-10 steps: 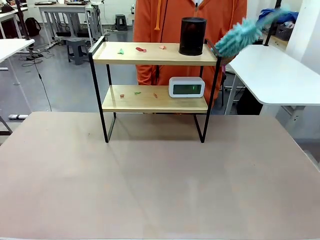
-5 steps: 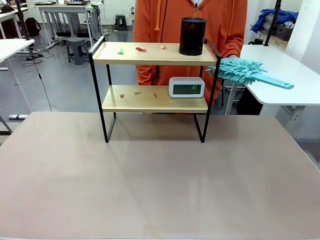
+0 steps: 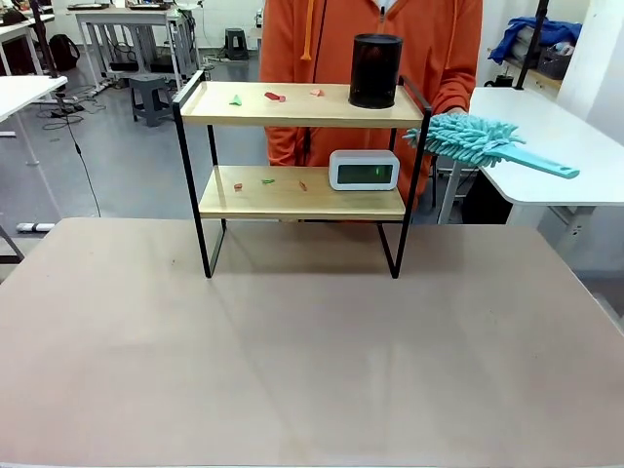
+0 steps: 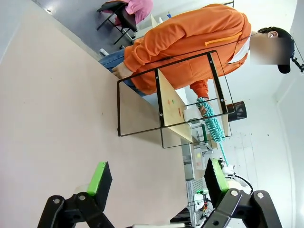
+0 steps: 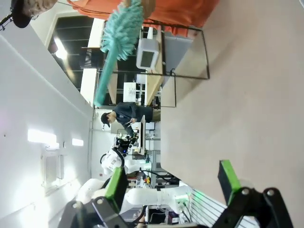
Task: Clean the shelf.
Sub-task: Pick up the Duster from the human.
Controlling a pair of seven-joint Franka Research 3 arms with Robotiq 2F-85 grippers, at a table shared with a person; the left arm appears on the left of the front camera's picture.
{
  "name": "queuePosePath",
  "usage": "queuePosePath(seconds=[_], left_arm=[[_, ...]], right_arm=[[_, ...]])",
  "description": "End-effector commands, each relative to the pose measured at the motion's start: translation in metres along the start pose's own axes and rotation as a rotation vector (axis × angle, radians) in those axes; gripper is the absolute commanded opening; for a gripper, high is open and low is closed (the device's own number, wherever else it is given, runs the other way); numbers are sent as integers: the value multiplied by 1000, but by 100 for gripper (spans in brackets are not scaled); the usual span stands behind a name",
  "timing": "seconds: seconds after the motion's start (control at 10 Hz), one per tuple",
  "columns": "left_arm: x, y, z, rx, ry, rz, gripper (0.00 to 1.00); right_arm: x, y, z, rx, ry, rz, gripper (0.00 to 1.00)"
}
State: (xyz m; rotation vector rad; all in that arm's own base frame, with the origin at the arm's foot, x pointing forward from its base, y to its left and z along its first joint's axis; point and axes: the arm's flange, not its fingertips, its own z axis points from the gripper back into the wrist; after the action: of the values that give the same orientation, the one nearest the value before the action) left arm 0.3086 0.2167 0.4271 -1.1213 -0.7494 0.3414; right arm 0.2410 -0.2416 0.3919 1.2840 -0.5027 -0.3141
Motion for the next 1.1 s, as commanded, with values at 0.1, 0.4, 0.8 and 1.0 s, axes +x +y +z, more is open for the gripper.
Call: queuePosePath(seconds=[0.1,0.4,0.8,1.0], left_arm=[[0,2,-1,-26,-19,-23,100],[0,2,-1,-26,-19,-23,100],[0,2,-1,-26,-19,-23,100],[0,2,-1,-26,-19,-23,100]], right_arm=[[55,95,-40,-70,-18,-17,100],[80,148,-116,-55,70,-3,100],[75,154,-135,-68,111,26,100],[98,153,-157,-169,89,-58,100]])
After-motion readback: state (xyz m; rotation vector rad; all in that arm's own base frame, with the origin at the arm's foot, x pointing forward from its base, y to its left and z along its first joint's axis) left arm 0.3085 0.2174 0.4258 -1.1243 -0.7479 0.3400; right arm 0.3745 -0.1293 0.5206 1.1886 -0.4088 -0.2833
